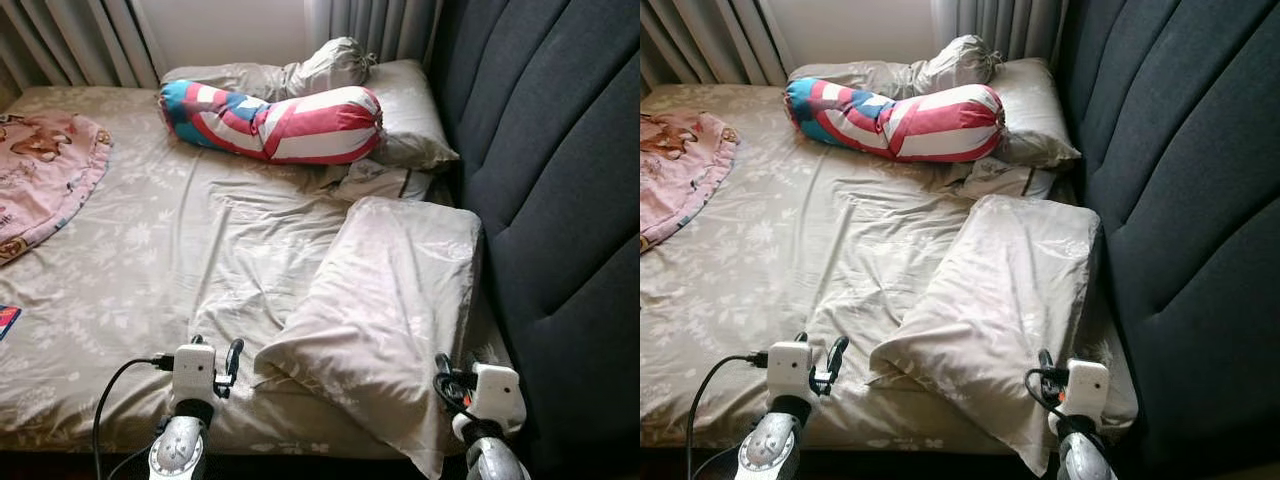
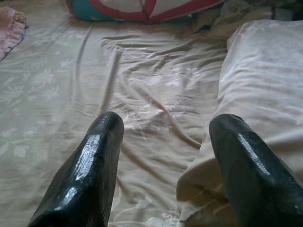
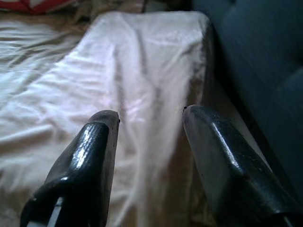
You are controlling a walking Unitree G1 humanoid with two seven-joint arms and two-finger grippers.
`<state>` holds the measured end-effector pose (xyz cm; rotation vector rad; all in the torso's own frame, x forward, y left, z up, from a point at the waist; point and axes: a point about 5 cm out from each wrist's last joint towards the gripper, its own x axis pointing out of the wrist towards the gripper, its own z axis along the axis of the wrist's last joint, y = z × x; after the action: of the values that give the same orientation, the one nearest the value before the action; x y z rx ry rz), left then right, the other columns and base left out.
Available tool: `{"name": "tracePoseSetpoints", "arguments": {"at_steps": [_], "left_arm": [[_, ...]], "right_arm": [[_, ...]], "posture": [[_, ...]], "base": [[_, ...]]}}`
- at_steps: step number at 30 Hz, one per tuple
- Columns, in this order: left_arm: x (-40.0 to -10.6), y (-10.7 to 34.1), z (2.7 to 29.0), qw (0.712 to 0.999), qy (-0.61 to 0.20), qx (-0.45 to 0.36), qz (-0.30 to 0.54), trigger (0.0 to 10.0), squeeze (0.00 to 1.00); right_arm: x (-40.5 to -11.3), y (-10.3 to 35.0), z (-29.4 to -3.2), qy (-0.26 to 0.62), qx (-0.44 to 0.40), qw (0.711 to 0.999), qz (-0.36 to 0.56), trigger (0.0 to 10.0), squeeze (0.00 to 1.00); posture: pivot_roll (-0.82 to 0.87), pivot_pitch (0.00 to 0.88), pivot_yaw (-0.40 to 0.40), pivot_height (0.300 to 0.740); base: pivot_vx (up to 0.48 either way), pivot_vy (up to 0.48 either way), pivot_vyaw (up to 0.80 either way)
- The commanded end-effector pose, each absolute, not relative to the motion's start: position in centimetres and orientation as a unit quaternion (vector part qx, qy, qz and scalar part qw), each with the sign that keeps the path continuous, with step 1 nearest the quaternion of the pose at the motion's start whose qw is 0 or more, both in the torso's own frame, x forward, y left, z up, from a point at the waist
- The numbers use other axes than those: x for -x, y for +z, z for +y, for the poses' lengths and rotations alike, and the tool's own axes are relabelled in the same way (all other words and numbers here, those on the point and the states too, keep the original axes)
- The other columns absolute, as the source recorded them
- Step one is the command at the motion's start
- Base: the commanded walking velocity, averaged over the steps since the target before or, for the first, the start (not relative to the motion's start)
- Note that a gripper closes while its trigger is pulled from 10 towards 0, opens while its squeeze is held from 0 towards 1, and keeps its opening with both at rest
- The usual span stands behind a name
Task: Clean up the room
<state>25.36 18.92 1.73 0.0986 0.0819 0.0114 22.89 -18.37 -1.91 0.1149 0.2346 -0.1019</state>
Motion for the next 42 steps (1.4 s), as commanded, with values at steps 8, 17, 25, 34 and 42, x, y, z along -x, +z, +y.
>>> {"name": "tracePoseSetpoints", "arguments": {"at_steps": [8,17,25,34,42], "left_arm": [[-26.2,2.0,18.1,0.998,-0.018,-0.044,0.049,10.0,0.00],[-26.5,2.1,17.8,0.998,-0.021,-0.041,0.049,10.0,0.00],[-26.9,2.3,17.6,0.998,-0.023,-0.042,0.047,10.0,0.00],[-27.0,2.4,17.6,0.998,-0.021,-0.040,0.045,10.0,0.00],[-27.0,2.4,17.6,0.998,-0.021,-0.040,0.045,10.0,0.00]], "right_arm": [[-23.9,-1.6,-17.1,-0.062,-0.090,0.986,0.124,10.0,0.00],[-23.9,-1.7,-17.2,-0.065,-0.101,0.985,0.128,10.0,0.00],[-24.0,-1.7,-16.8,-0.057,-0.102,0.984,0.134,10.0,0.00],[-23.9,-2.0,-16.8,-0.063,-0.106,0.982,0.142,10.0,0.00],[-23.9,-2.1,-16.9,-0.065,-0.106,0.982,0.143,10.0,0.00]], "posture": [[-0.14,0.031,-0.047,0.740],[-0.14,0.023,-0.048,0.740],[-0.14,0.041,-0.052,0.740],[-0.13,0.047,-0.055,0.740],[-0.13,0.050,-0.055,0.740]], "base": [[0.030,0.000,0.00],[0.279,0.000,0.00],[0.296,0.000,0.00],[0.062,0.000,0.00],[0.000,0.000,0.00]]}}
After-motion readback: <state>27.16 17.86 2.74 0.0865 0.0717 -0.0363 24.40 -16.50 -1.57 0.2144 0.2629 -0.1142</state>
